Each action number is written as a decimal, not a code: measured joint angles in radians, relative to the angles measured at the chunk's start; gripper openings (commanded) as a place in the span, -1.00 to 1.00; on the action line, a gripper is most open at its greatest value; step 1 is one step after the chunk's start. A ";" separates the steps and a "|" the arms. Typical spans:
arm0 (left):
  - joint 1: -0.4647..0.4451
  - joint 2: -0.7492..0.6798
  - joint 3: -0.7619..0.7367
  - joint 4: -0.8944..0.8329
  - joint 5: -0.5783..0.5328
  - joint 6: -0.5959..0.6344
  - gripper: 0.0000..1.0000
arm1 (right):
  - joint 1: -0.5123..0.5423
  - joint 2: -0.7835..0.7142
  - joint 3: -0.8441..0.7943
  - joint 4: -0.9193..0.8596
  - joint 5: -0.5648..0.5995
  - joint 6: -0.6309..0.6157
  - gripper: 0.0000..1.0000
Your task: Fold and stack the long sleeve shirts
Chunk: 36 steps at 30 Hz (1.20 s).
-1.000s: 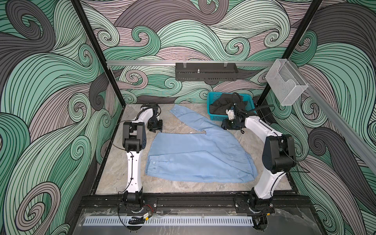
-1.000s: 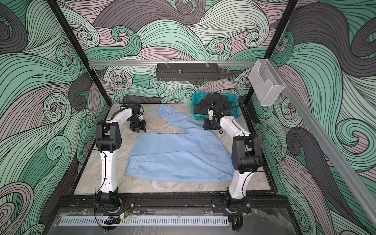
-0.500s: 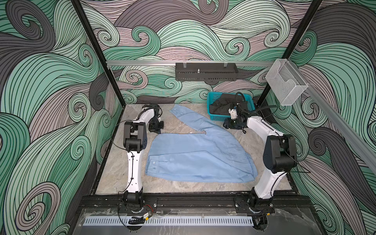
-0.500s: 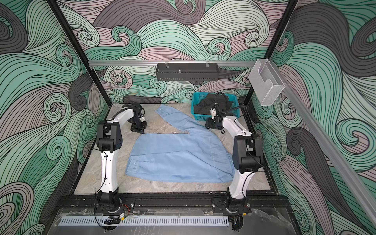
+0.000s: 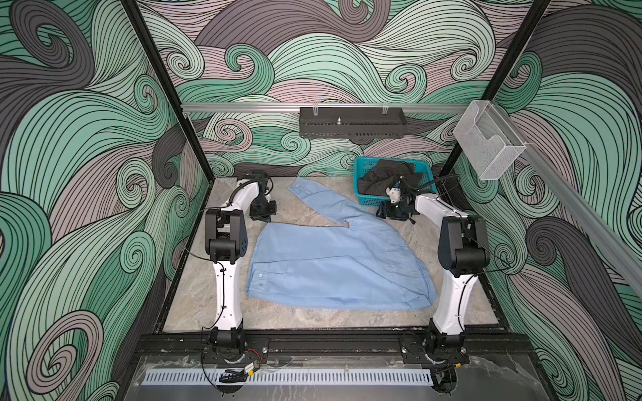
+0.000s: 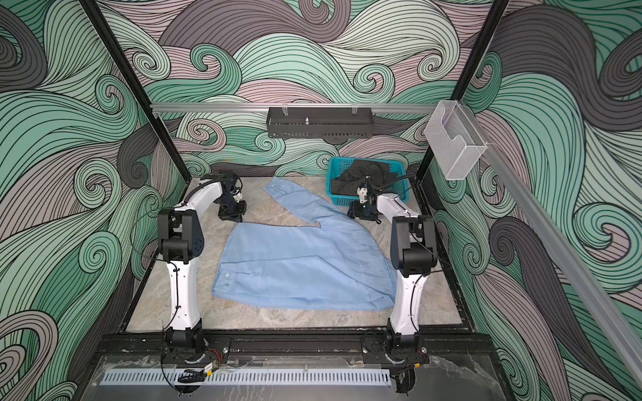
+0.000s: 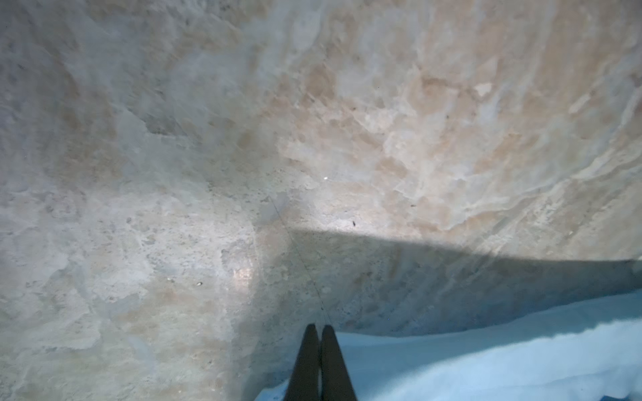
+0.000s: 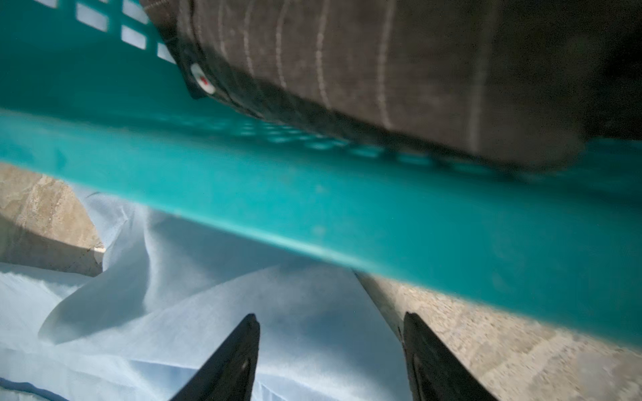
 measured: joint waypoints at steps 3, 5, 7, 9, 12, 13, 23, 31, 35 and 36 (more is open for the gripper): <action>0.001 0.000 -0.004 -0.002 0.000 -0.002 -1.00 | 0.013 0.029 0.032 -0.004 -0.025 -0.016 0.36; 0.001 0.000 -0.005 -0.002 0.000 -0.002 -1.00 | 0.030 0.058 0.067 -0.010 -0.031 -0.025 0.35; 0.001 -0.003 -0.006 -0.002 -0.001 -0.002 -1.00 | 0.050 0.090 0.099 -0.018 -0.028 -0.031 0.35; 0.002 -0.012 -0.020 -0.001 -0.002 -0.002 -1.00 | 0.072 0.127 0.140 -0.044 -0.019 -0.034 0.34; 0.006 -0.037 -0.058 -0.002 -0.004 -0.002 -1.00 | 0.102 0.155 0.162 -0.059 0.014 -0.037 0.31; 0.008 -0.048 -0.073 -0.003 -0.005 -0.002 -1.00 | 0.111 0.156 0.162 -0.073 0.029 -0.037 0.30; 0.019 -0.169 -0.190 -0.008 -0.008 -0.003 -1.00 | 0.156 0.156 0.175 -0.161 0.133 -0.065 0.23; 0.019 -0.171 -0.188 -0.010 -0.008 -0.003 -1.00 | 0.143 0.204 0.328 -0.220 0.159 -0.042 0.38; 0.019 -0.171 -0.188 -0.010 -0.008 -0.003 -1.00 | 0.116 0.261 0.459 -0.230 0.168 -0.007 0.40; 0.019 -0.171 -0.188 -0.010 -0.008 -0.003 -1.00 | 0.107 0.278 0.496 -0.243 0.170 -0.003 0.40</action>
